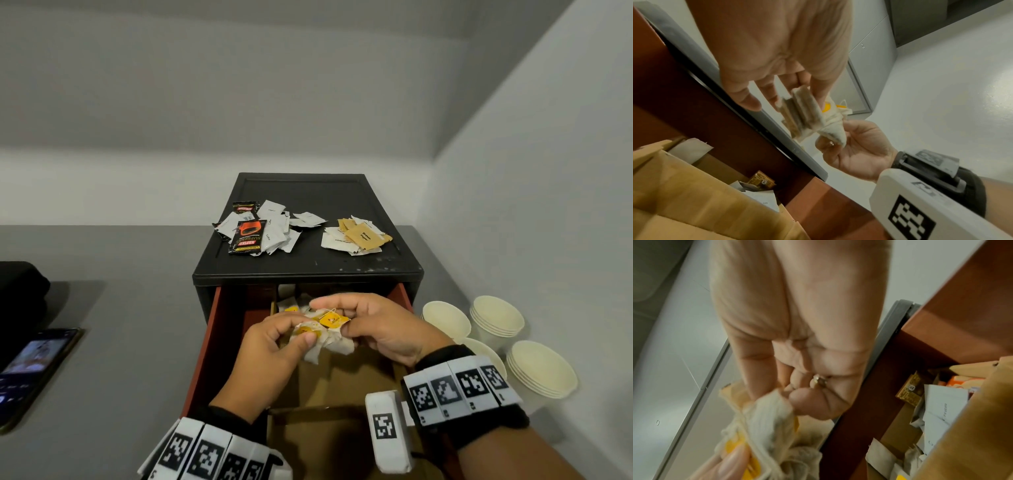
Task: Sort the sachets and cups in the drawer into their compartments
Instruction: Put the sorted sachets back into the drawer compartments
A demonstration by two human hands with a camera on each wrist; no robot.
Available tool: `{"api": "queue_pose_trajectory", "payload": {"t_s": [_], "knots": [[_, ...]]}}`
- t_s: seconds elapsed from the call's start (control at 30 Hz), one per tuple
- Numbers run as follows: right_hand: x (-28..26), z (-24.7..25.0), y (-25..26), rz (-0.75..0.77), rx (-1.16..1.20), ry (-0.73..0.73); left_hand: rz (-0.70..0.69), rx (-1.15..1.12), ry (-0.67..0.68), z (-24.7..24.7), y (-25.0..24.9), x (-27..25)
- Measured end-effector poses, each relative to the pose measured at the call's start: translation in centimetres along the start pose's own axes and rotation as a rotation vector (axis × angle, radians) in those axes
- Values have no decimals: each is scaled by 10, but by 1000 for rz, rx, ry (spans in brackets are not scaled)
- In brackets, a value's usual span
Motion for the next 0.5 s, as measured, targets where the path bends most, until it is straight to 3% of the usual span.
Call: {"api": "queue_pose_trajectory", "payload": {"t_s": [0.07,0.17,0.27,0.37,0.5], "knots": [[1,2,-2,24,24,-48,33,-62,-17,2,-1,-2],[3,10,-1,78,15,-250,69,-121,-53,8,-1,-1],[4,19,5,118,-160,-402,69,-144,-50,14,-2,0],[8,16,11,101,-332,-380,105,-199,-1,11,-6,0],[13,-5,19,94,-417,-188,156,-241,95,3,-7,-2]]}}
Point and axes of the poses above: each hand's wrist, its own x-axis towards the middle knuckle, its own z-axis out of the back of the hand, y = z × x, the point moved 2 cm from there along x, towards the middle knuckle, and after that the axes turned 9 degrees about -y, right-handed, at the moved point
